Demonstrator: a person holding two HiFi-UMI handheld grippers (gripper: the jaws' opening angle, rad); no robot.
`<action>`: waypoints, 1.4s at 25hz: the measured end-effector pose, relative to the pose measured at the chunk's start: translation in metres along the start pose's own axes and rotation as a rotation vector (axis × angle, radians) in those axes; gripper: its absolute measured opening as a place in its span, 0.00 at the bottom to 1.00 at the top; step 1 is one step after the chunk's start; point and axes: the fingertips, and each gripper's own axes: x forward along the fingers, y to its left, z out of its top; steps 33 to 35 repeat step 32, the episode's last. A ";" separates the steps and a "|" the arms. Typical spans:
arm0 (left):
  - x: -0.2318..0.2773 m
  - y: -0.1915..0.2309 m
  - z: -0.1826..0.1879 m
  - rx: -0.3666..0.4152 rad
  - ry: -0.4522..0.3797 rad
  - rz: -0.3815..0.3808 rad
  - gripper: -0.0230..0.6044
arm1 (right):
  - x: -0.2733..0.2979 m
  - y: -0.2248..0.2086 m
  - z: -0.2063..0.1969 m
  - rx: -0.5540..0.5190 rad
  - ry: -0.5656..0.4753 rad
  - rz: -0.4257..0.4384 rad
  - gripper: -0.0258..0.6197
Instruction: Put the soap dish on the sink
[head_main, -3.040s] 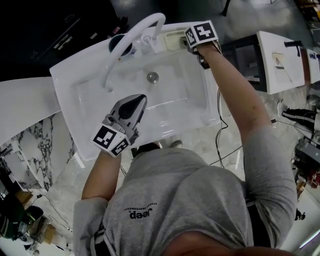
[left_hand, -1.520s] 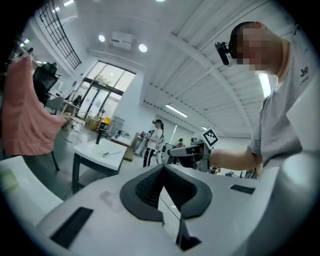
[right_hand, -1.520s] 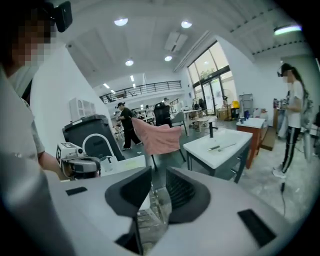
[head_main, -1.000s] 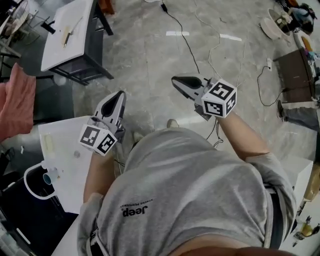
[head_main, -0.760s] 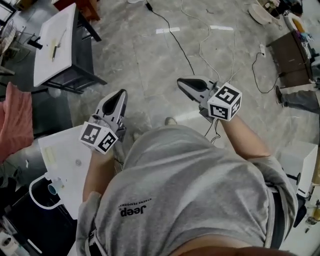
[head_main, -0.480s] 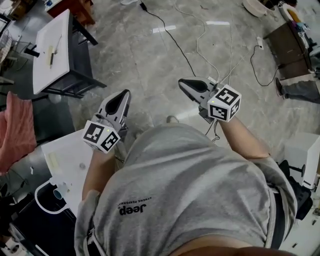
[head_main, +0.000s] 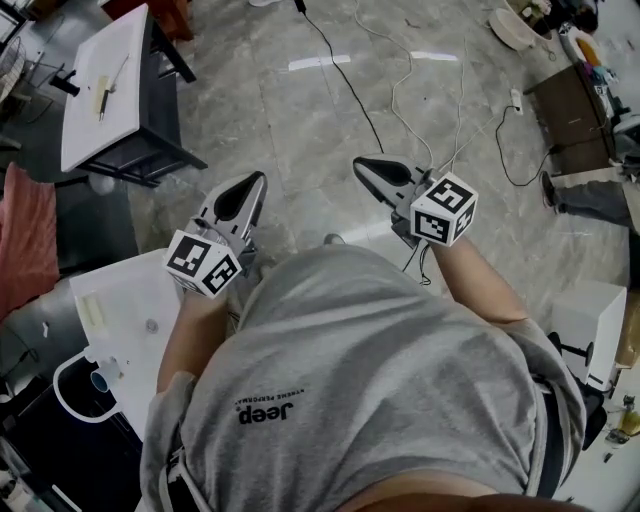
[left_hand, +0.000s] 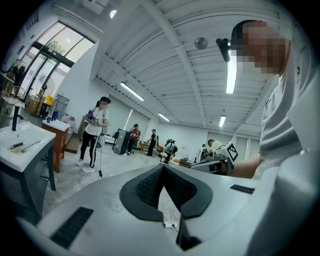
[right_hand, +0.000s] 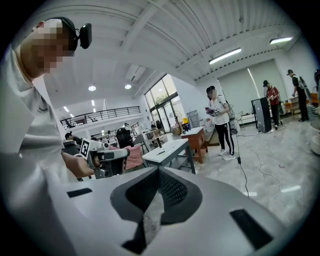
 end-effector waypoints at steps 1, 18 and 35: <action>-0.002 0.002 0.000 -0.001 -0.003 0.004 0.06 | 0.002 0.001 0.001 -0.006 0.003 0.002 0.12; -0.024 0.014 0.003 -0.005 -0.025 0.060 0.06 | 0.025 0.010 0.005 -0.053 0.032 0.053 0.12; -0.028 0.014 -0.001 -0.011 -0.024 0.067 0.06 | 0.028 0.012 0.004 -0.053 0.032 0.066 0.12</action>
